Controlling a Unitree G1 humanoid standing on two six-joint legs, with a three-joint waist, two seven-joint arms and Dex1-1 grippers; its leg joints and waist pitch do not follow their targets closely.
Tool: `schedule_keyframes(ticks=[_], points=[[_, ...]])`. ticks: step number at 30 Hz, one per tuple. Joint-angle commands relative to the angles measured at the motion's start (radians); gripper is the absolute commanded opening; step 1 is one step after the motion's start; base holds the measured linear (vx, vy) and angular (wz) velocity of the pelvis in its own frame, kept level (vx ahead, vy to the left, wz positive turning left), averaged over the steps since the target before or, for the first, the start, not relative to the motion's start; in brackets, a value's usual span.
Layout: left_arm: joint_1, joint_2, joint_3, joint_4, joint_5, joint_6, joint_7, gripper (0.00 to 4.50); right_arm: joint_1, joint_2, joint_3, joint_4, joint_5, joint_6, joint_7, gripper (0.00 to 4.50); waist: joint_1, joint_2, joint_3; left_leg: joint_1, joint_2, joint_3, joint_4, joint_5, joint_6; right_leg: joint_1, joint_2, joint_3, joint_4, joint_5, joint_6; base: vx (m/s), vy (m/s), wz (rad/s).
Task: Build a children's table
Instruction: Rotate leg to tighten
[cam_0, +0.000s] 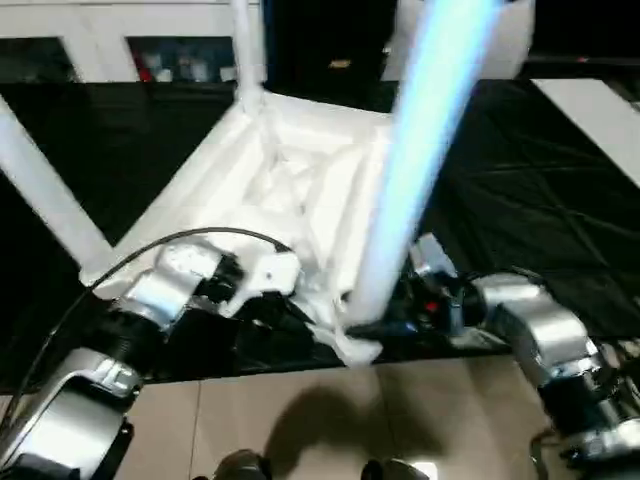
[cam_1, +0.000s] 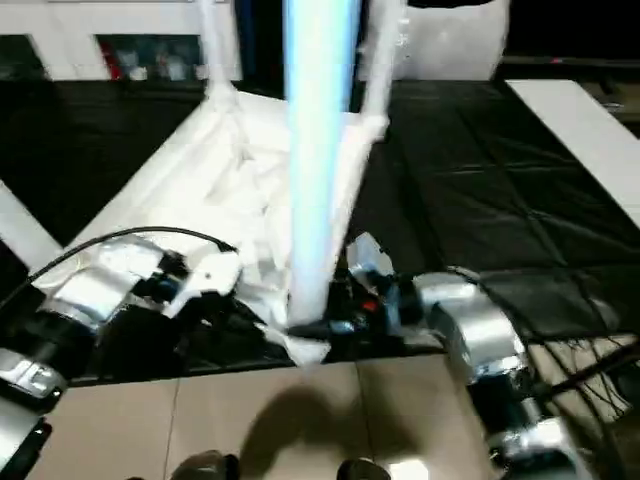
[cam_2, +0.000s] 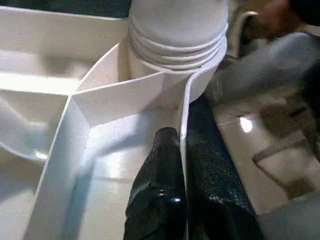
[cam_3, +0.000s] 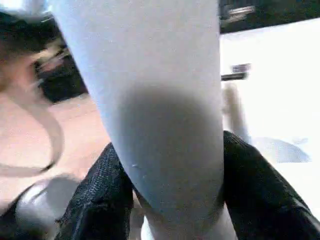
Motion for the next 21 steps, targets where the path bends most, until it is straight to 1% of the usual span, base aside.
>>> schedule_keyframes(ticks=[1, 2, 3, 4, 5, 6, 7, 8, 9, 10, 11, 13, 14, 15, 16, 17, 18, 19, 20, 21], points=[[0.021, -0.047, 0.021, -0.032, 0.013, 0.093, 0.145, 0.00, 0.017, 0.067, 0.016, 0.004, -0.041, 0.031, -0.155, 2.09, -0.010, -0.005, -0.053, -0.001, 0.048, -0.026, -0.097, -0.329, -0.016, 0.045, -0.063, 0.036, -0.097, -0.542, -0.147, 0.000, 0.000, 0.00], [0.021, -0.050, 0.022, -0.034, 0.014, 0.099, 0.151, 0.00, 0.018, 0.071, 0.015, 0.004, -0.043, 0.031, -0.164, 2.09, -0.015, -0.007, -0.052, -0.002, 0.047, -0.028, -0.098, -0.338, -0.020, 0.044, -0.063, 0.033, -0.100, -0.579, -0.132, -0.052, 0.005, -0.13], [0.023, -0.056, 0.025, -0.039, 0.015, 0.117, 0.170, 0.00, 0.022, 0.084, 0.011, 0.002, -0.047, 0.034, -0.190, 2.09, -0.019, -0.005, -0.052, 0.002, 0.046, -0.029, -0.097, -0.351, -0.022, 0.040, -0.064, 0.033, -0.105, -0.611, -0.120, 0.000, 0.000, 0.00], [0.019, -0.082, 0.036, -0.034, 0.021, 0.149, 0.226, 0.00, 0.024, 0.124, 0.005, 0.006, -0.062, 0.042, -0.262, 2.08, -0.030, -0.009, -0.054, 0.003, 0.044, -0.030, -0.094, -0.357, -0.019, 0.037, -0.065, 0.034, -0.112, -0.642, -0.104, 0.000, 0.000, 0.00], [0.017, -0.093, 0.040, -0.032, 0.023, 0.161, 0.246, 0.00, 0.025, 0.140, 0.003, 0.008, -0.069, 0.043, -0.292, 2.07, -0.033, -0.007, -0.052, 0.003, 0.044, -0.030, -0.095, -0.355, -0.020, 0.035, -0.065, 0.035, -0.113, -0.640, -0.103, 0.000, 0.000, 0.00], [0.015, -0.101, 0.043, -0.030, 0.025, 0.170, 0.262, 0.00, 0.025, 0.152, 0.002, 0.009, -0.075, 0.043, -0.315, 2.05, -0.039, -0.007, -0.053, 0.006, 0.042, -0.031, -0.095, -0.360, -0.017, 0.033, -0.063, 0.032, -0.117, -0.647, -0.099, 0.000, 0.000, 0.00], [0.006, -0.126, 0.052, -0.017, 0.034, 0.194, 0.318, 0.00, 0.023, 0.191, -0.003, 0.019, -0.091, 0.044, -0.389, 2.04, -0.045, -0.008, -0.053, 0.002, 0.042, -0.031, -0.096, -0.354, -0.017, 0.035, -0.063, 0.031, -0.116, -0.635, -0.101, 0.000, 0.000, 0.00], [0.006, -0.126, 0.052, -0.017, 0.034, 0.194, 0.318, 0.00, 0.023, 0.191, -0.003, 0.019, -0.091, 0.044, -0.389, 2.04, -0.045, -0.006, -0.055, 0.003, 0.042, -0.032, -0.097, -0.355, -0.015, 0.035, -0.062, 0.030, -0.117, -0.630, -0.101, 0.000, 0.000, 0.00], [-0.007, -0.160, 0.067, 0.000, 0.045, 0.229, 0.394, 0.00, 0.015, 0.246, -0.012, 0.038, -0.118, 0.040, -0.496, 2.04, -0.047, -0.005, -0.055, 0.004, 0.043, -0.032, -0.098, -0.355, -0.013, 0.035, -0.062, 0.030, -0.118, -0.620, -0.102, 0.000, 0.000, 0.00], [-0.016, -0.178, 0.076, 0.012, 0.052, 0.244, 0.441, 0.00, 0.009, 0.276, -0.016, 0.049, -0.127, 0.040, -0.545, 2.04, -0.051, -0.006, -0.053, 0.006, 0.041, -0.030, -0.100, -0.365, -0.017, 0.030, -0.059, 0.028, -0.121, -0.613, -0.104, 0.000, 0.000, 0.00], [-0.016, -0.178, 0.076, 0.012, 0.052, 0.244, 0.441, 0.00, 0.009, 0.276, -0.016, 0.049, -0.127, 0.040, -0.545, 2.04, -0.052, -0.006, -0.053, 0.008, 0.041, -0.031, -0.100, -0.373, -0.018, 0.029, -0.059, 0.028, -0.121, -0.618, -0.102, 0.000, 0.000, 0.00], [-0.038, -0.236, 0.116, 0.030, 0.064, 0.292, 0.593, 0.00, -0.016, 0.371, -0.028, 0.089, -0.174, 0.030, -0.713, 2.03, -0.054, -0.002, -0.055, 0.013, 0.041, -0.031, -0.101, -0.382, -0.020, 0.028, -0.060, 0.028, -0.123, -0.589, -0.112, 0.000, 0.000, 0.00], [-0.045, -0.253, 0.130, 0.038, 0.066, 0.297, 0.639, 0.00, -0.026, 0.401, -0.035, 0.106, -0.189, 0.026, -0.772, 2.03, -0.060, -0.001, -0.053, 0.011, 0.041, -0.031, -0.105, -0.389, -0.025, 0.029, -0.055, 0.027, -0.120, -0.561, -0.119, 0.000, 0.000, 0.00], [-0.050, -0.262, 0.136, 0.045, 0.069, 0.300, 0.666, 0.00, -0.037, 0.423, -0.043, 0.122, -0.198, 0.026, -0.819, 2.03, -0.060, -0.001, -0.053, 0.011, 0.041, -0.031, -0.105, -0.389, -0.025, 0.029, -0.055, 0.027, -0.120, -0.561, -0.119, 0.000, 0.000, 0.00], [-0.051, -0.263, 0.137, 0.045, 0.069, 0.301, 0.668, 0.00, -0.037, 0.424, -0.044, 0.123, -0.199, 0.026, -0.822, 2.03, -0.061, -0.003, -0.053, 0.015, 0.038, -0.030, -0.106, -0.404, -0.018, 0.029, -0.054, 0.027, -0.126, -0.561, -0.112, 0.000, 0.000, 0.00], [-0.056, -0.272, 0.143, 0.050, 0.077, 0.302, 0.698, 0.00, -0.048, 0.448, -0.053, 0.139, -0.207, 0.025, -0.869, 2.03, -0.060, -0.001, -0.053, 0.019, 0.038, -0.029, -0.105, -0.411, -0.016, 0.025, -0.054, 0.029, -0.128, -0.561, -0.111, 0.000, 0.000, 0.00], [-0.061, -0.283, 0.149, 0.053, 0.092, 0.296, 0.745, 0.00, -0.063, 0.484, -0.067, 0.161, -0.223, 0.030, -0.950, 2.03, -0.062, 0.000, -0.050, 0.022, 0.037, -0.028, -0.105, -0.422, -0.012, 0.020, -0.054, 0.032, -0.131, -0.560, -0.113, 0.000, 0.000, 0.00], [-0.064, -0.288, 0.150, 0.054, 0.101, 0.294, 0.767, 0.00, -0.071, 0.506, -0.077, 0.174, -0.232, 0.031, -0.999, 2.03, -0.067, 0.000, -0.051, 0.019, 0.035, -0.029, -0.106, -0.431, -0.018, 0.022, -0.053, 0.030, -0.130, -0.574, -0.110, 0.000, 0.000, 0.00], [-0.066, -0.293, 0.151, 0.054, 0.108, 0.291, 0.784, 0.00, -0.076, 0.524, -0.086, 0.184, -0.240, 0.032, -1.039, 2.03, -0.065, 0.002, -0.052, 0.020, 0.035, -0.031, -0.107, -0.434, -0.017, 0.024, -0.053, 0.029, -0.131, -0.577, -0.104, 0.000, 0.000, 0.00], [-0.066, -0.296, 0.152, 0.053, 0.112, 0.287, 0.794, 0.00, -0.079, 0.540, -0.095, 0.190, -0.234, 0.034, -1.055, 2.03, -0.066, 0.003, -0.052, 0.022, 0.036, -0.029, -0.107, -0.436, -0.016, 0.021, -0.053, 0.031, -0.133, -0.572, -0.102, 0.000, 0.000, 0.00]])
